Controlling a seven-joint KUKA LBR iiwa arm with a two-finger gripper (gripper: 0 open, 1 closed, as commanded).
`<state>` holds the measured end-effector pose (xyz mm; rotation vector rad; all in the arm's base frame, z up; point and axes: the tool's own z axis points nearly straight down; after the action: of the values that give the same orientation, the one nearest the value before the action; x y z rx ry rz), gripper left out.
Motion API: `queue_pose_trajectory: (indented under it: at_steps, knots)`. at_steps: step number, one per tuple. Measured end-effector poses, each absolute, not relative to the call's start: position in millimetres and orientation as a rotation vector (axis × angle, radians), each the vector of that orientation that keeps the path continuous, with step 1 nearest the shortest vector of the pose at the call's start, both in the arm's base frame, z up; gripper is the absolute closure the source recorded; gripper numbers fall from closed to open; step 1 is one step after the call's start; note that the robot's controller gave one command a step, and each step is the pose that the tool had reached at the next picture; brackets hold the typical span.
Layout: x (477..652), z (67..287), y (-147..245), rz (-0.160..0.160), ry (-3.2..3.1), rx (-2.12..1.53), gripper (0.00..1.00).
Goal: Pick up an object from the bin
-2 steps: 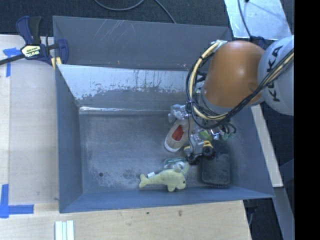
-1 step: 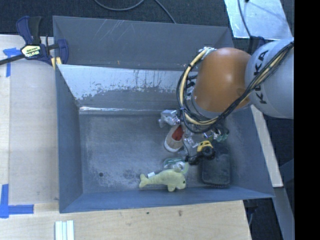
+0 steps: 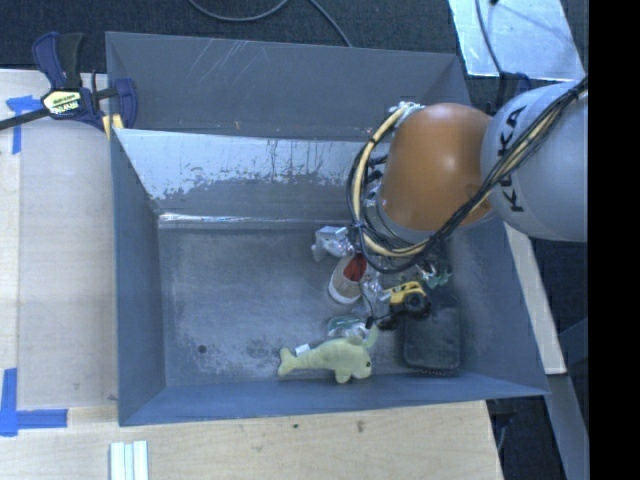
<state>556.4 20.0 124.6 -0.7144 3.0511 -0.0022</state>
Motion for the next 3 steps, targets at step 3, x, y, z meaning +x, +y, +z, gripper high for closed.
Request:
queue_pose_trajectory:
  at_steps: [3]
  knots:
    - [567.6, 168, 9, -0.005, 2.997, -0.898, 0.0]
